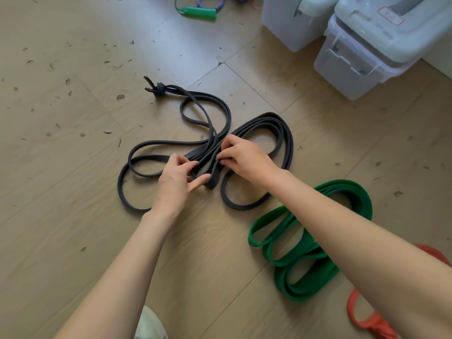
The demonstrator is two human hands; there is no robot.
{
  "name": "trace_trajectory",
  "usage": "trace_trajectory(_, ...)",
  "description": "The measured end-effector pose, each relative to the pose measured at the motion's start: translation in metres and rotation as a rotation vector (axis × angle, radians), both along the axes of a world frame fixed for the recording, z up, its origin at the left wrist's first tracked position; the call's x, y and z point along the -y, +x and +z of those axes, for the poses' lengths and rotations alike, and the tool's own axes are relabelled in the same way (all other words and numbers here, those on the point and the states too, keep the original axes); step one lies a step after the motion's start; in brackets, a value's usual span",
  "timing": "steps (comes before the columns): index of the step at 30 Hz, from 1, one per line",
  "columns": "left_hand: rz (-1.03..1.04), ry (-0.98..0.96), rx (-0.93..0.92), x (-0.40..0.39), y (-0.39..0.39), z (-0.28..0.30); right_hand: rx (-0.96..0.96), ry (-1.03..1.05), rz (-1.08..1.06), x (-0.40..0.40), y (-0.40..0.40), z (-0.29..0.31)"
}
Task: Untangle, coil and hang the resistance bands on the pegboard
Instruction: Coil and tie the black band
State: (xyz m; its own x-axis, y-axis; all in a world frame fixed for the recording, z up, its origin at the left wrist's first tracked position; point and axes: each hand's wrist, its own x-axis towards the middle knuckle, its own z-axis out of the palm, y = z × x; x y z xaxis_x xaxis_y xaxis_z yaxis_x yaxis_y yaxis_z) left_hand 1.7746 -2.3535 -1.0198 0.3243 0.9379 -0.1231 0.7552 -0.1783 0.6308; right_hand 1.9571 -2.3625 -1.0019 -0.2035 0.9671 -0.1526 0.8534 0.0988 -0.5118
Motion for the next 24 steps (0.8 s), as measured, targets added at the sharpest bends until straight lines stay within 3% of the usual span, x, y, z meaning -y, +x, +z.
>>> trace_trajectory(6,-0.072,-0.053,-0.061,0.002,-0.004,0.005,0.020,-0.031,-0.017,0.016,0.002,-0.003)
trace_trajectory(14,-0.042,0.150,-0.287,0.002,0.009,0.009,0.066,-0.036,-0.062,0.009,-0.006,0.005)
trace_trajectory(20,-0.214,0.149,-0.195,0.006,0.002,0.016,-0.013,-0.128,-0.003,0.018,0.010,0.005)
trace_trajectory(24,-0.216,-0.052,-0.137,-0.003,-0.002,0.022,-0.070,-0.133,-0.044,0.021,0.008,0.006)
